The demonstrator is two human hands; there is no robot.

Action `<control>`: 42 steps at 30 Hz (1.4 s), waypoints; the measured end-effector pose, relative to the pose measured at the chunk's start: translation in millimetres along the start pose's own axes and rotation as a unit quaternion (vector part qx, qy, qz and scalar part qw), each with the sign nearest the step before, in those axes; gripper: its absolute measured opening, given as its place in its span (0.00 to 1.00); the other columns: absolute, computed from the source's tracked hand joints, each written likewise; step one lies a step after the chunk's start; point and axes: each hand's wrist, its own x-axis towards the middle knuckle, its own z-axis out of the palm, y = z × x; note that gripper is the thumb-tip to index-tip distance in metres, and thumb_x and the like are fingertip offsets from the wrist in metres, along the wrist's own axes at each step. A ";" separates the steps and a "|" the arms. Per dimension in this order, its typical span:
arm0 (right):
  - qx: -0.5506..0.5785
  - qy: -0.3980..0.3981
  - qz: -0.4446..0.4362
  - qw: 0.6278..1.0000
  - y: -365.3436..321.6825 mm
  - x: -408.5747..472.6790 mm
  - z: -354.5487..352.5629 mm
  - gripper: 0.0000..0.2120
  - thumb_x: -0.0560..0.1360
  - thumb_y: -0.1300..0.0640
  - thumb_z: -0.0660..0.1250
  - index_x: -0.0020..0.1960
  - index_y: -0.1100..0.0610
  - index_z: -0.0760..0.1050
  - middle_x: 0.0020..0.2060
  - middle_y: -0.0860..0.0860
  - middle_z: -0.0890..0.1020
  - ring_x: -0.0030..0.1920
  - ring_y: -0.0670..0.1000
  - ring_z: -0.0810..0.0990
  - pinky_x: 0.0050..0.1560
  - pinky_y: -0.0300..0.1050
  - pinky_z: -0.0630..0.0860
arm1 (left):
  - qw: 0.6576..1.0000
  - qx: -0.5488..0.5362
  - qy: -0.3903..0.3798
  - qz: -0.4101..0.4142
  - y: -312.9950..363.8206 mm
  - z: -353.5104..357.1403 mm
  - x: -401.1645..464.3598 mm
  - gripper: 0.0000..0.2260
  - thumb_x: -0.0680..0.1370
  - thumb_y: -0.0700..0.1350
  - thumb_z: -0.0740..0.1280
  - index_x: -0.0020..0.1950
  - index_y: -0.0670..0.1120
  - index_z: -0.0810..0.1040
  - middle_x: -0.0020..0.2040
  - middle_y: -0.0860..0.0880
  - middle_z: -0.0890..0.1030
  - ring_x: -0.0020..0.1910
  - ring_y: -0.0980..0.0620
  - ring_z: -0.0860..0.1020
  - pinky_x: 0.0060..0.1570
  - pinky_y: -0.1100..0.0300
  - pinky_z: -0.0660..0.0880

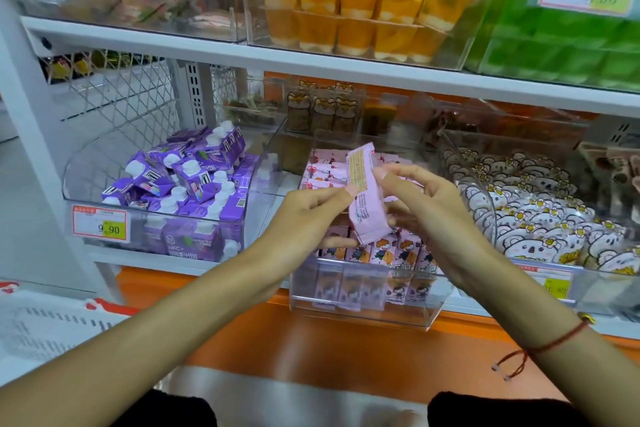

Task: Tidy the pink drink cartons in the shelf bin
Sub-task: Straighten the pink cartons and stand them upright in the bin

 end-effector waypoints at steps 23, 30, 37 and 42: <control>-0.123 -0.056 -0.242 0.961 6.7 -26.1 15.9 0.19 0.75 0.59 0.69 0.63 0.50 0.70 0.57 0.42 0.78 0.59 0.43 0.77 0.57 0.41 0.75 | 0.990 -0.057 0.076 0.105 9.9 -8.8 -10.0 0.22 0.69 0.47 0.72 0.60 0.42 0.74 0.56 0.46 0.82 0.49 0.56 0.83 0.43 0.63 0.80; -0.063 -0.086 -0.135 0.985 3.6 -14.7 14.2 0.13 0.77 0.57 0.65 0.61 0.50 0.75 0.55 0.47 0.82 0.53 0.47 0.81 0.54 0.43 0.79 | 0.982 -0.045 0.127 0.134 20.0 -19.9 -5.4 0.30 0.72 0.39 0.72 0.71 0.51 0.65 0.58 0.58 0.78 0.52 0.68 0.79 0.53 0.67 0.77; 0.006 -0.030 -0.037 0.999 2.0 -1.9 9.4 0.11 0.80 0.49 0.59 0.48 0.48 0.81 0.43 0.43 0.84 0.45 0.41 0.82 0.53 0.39 0.76 | 0.965 0.055 0.126 0.221 16.7 -27.4 -5.2 0.16 0.73 0.44 0.71 0.60 0.51 0.78 0.48 0.58 0.84 0.47 0.61 0.81 0.49 0.66 0.78; -0.238 -0.074 -0.217 0.944 -0.7 -3.4 13.2 0.22 0.78 0.51 0.65 0.69 0.39 0.65 0.65 0.37 0.72 0.65 0.37 0.69 0.62 0.35 0.67 | 0.951 0.124 0.117 0.259 12.3 -26.3 -5.1 0.16 0.73 0.40 0.72 0.56 0.58 0.78 0.51 0.60 0.82 0.53 0.63 0.79 0.47 0.70 0.76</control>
